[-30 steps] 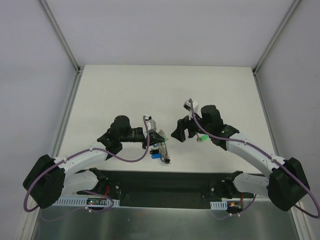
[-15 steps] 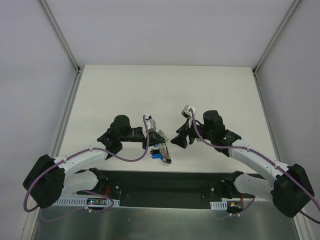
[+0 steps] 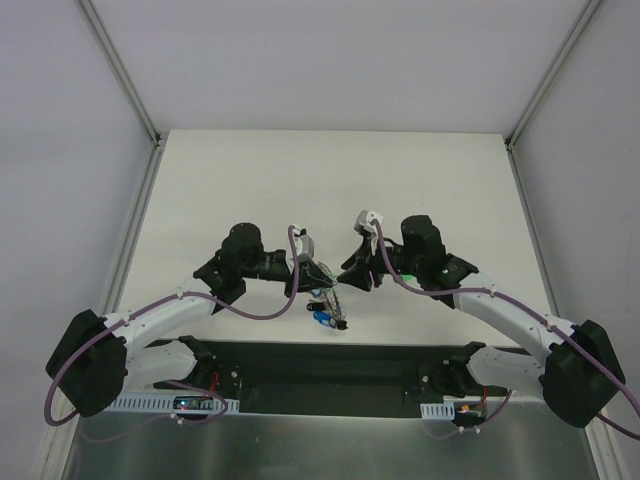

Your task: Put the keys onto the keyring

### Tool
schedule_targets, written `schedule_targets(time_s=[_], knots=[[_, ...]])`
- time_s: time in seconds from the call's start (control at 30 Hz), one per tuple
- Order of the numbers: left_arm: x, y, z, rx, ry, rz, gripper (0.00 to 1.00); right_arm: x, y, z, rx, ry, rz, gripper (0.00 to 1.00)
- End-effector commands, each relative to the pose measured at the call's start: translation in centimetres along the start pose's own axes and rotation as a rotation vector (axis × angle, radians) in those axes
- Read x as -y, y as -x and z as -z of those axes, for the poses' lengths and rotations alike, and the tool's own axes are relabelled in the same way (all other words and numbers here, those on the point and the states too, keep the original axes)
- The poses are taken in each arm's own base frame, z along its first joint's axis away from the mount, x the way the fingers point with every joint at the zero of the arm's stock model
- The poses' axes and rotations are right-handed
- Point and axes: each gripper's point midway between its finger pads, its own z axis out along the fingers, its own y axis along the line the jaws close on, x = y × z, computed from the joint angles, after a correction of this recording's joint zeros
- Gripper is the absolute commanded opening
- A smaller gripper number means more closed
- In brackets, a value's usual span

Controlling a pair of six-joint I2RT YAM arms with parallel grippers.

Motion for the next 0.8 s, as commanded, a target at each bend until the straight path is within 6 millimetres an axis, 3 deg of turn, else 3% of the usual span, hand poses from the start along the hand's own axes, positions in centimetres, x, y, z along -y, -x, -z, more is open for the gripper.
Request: schedule_targets(time_s=[0.0, 0.23, 0.4, 0.6, 0.77], knots=[[1.1, 3.0, -0.3, 0.045, -0.082, -0.078, 0.00, -1.2, 3.9, -0.1, 0.085, 0.068, 0.100, 0.42], [0.9, 2.9, -0.5, 0.020, -0.084, -0.068, 0.00, -1.7, 5.2, -0.6, 0.103, 0.094, 0.084, 0.41], [0.7, 2.9, -0.1, 0.015, -0.057, -0.092, 0.00, 0.8, 4.7, -1.2, 0.082, -0.040, 0.012, 0.38], [0.3, 2.7, 0.7, 0.025, 0.013, -0.180, 0.00, 2.9, 4.5, 0.6, 0.089, -0.192, -0.033, 0.38], [0.1, 2.9, 1.0, 0.078, 0.051, -0.242, 0.00, 5.3, 3.2, 3.1, 0.042, -0.377, -0.089, 0.41]])
